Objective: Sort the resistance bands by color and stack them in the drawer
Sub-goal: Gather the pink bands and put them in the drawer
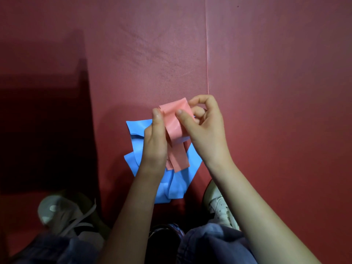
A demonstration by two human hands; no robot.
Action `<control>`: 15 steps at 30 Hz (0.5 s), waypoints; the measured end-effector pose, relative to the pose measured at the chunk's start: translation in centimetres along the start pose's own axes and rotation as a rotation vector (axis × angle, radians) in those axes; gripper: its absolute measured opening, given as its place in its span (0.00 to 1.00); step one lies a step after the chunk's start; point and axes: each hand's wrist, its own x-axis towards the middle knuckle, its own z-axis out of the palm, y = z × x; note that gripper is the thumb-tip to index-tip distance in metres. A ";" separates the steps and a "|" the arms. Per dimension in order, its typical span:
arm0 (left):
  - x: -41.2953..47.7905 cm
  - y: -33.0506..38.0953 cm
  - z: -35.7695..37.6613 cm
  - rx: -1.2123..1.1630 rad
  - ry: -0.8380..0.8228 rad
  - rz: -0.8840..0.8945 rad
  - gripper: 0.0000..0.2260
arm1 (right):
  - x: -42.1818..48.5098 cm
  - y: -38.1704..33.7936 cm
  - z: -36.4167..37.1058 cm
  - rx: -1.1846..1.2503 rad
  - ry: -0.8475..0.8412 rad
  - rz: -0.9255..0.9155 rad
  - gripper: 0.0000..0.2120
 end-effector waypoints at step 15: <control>-2.6 5.4 4.3 -0.048 -0.060 0.315 0.08 | -1.6 -6.5 -1.3 0.074 0.028 -0.194 0.12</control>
